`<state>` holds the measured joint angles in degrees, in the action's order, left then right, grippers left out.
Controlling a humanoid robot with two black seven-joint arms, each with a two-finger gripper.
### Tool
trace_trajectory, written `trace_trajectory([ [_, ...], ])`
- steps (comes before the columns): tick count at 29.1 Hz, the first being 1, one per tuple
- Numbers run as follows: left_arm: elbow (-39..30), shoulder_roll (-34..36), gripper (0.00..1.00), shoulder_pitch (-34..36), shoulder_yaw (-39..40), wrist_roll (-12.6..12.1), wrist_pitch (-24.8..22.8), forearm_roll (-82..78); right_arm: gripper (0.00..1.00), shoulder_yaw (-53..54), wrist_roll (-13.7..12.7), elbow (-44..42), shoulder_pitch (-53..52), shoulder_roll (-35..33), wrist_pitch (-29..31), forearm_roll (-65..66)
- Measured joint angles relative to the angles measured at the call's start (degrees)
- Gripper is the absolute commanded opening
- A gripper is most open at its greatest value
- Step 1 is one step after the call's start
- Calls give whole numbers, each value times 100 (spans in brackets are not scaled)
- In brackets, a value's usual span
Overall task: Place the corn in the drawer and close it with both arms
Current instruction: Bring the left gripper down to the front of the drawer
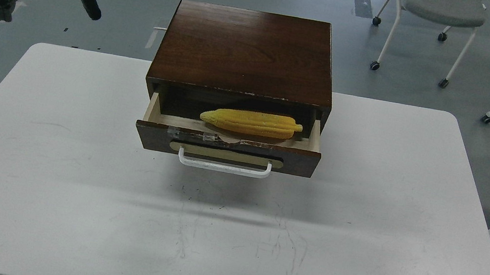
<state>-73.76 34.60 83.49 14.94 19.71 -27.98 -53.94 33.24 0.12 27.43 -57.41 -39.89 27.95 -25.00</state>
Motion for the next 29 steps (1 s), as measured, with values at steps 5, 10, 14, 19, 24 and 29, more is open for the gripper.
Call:
trace_trajectory([
  [5,-1565,192,0,-151,-55,-18,-1,-1857,100,699,0,-25,705,184,5,-377],
  [10,-2209,46,0,-705,-101,-35,-2,-3467,100,779,-1,-37,1208,347,5,-1265],
  [14,-2278,-74,0,-1199,-132,-38,-1,-4676,100,799,-2,-37,1541,581,5,-1710],
  [19,-2289,-222,0,-1529,-467,-46,-2,-5416,100,977,76,-42,1861,1060,5,-1819],
  [24,-2243,-253,0,-1566,-863,-64,-2,-5874,100,1032,94,-68,1908,1175,5,-1824],
  [29,-2168,-202,0,-1651,-1029,-58,-2,-6071,100,1273,131,-556,1813,1184,5,-1814],
])
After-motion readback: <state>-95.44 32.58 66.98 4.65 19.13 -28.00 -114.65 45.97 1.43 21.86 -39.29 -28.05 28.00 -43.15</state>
